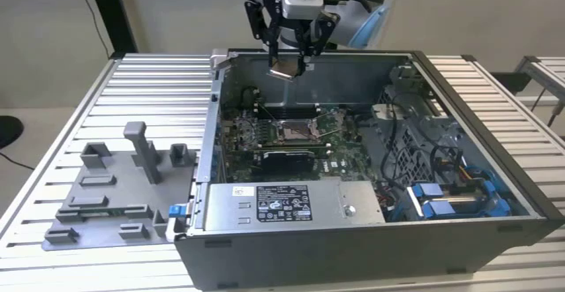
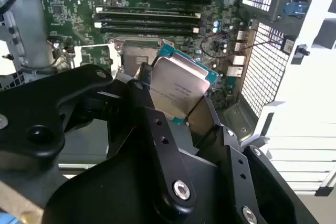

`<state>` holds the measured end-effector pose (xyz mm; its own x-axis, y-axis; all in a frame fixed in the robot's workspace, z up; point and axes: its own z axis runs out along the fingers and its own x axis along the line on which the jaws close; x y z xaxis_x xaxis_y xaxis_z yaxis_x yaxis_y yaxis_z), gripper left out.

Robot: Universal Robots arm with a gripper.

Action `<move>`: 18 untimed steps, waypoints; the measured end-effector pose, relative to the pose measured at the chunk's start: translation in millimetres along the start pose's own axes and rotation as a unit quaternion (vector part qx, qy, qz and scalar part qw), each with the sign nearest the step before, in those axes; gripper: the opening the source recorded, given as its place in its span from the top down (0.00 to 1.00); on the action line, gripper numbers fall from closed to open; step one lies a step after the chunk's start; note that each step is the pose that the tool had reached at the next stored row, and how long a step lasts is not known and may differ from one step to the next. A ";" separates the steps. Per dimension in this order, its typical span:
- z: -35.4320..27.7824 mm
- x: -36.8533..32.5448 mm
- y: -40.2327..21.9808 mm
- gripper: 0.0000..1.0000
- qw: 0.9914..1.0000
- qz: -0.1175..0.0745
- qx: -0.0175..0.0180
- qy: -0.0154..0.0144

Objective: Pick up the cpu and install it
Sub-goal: 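Place the cpu into insertion slot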

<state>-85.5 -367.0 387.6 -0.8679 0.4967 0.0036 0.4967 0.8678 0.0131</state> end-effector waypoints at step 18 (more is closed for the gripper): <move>1.8 -2.3 2.0 1.00 0.996 0.091 0.000 -0.001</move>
<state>-82.6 -366.4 385.8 -0.7638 0.6454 0.0036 0.6454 0.7637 0.0130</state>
